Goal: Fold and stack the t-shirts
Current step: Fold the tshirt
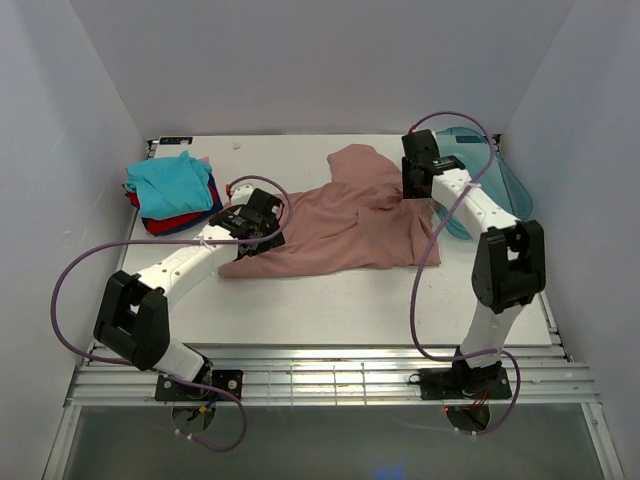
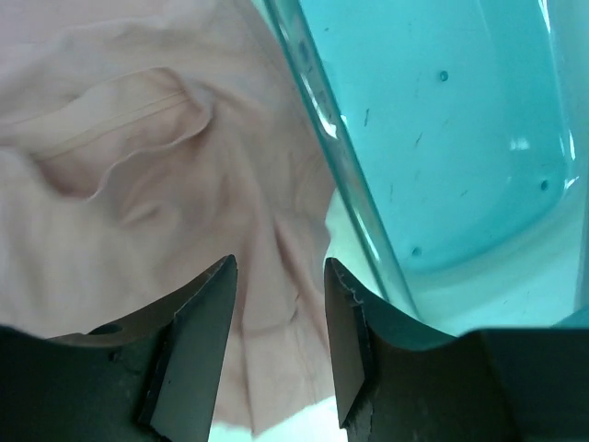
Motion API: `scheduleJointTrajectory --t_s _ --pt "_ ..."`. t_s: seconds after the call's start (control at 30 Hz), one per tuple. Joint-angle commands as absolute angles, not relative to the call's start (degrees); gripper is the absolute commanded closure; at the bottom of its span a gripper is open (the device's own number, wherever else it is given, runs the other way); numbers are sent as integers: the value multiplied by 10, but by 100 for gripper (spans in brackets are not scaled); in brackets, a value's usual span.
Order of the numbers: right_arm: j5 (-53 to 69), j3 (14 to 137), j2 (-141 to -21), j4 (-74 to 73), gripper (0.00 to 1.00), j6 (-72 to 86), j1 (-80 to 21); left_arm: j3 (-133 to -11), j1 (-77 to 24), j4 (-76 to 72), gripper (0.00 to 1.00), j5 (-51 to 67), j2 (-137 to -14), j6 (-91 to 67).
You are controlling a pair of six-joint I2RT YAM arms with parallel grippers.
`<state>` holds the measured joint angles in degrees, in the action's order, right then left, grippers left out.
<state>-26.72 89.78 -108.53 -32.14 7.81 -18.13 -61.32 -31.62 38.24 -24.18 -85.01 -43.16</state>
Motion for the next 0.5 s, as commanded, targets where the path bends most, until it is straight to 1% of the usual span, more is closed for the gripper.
scheduleJointTrajectory --t_s 0.0,0.1,0.23,0.47 --pt "-174 841 -1010 -352 51 108 -186 -628 -285 463 10 -303 -838 -461" --pt "-173 790 -1001 -383 51 119 -190 -607 -274 479 10 -301 -845 -482" --pt "-183 726 -1000 -362 52 118 -190 -570 -268 479 9 -303 -856 -506" --pt "-186 696 -1027 -361 52 130 -190 -558 -232 442 9 -289 -908 -492"
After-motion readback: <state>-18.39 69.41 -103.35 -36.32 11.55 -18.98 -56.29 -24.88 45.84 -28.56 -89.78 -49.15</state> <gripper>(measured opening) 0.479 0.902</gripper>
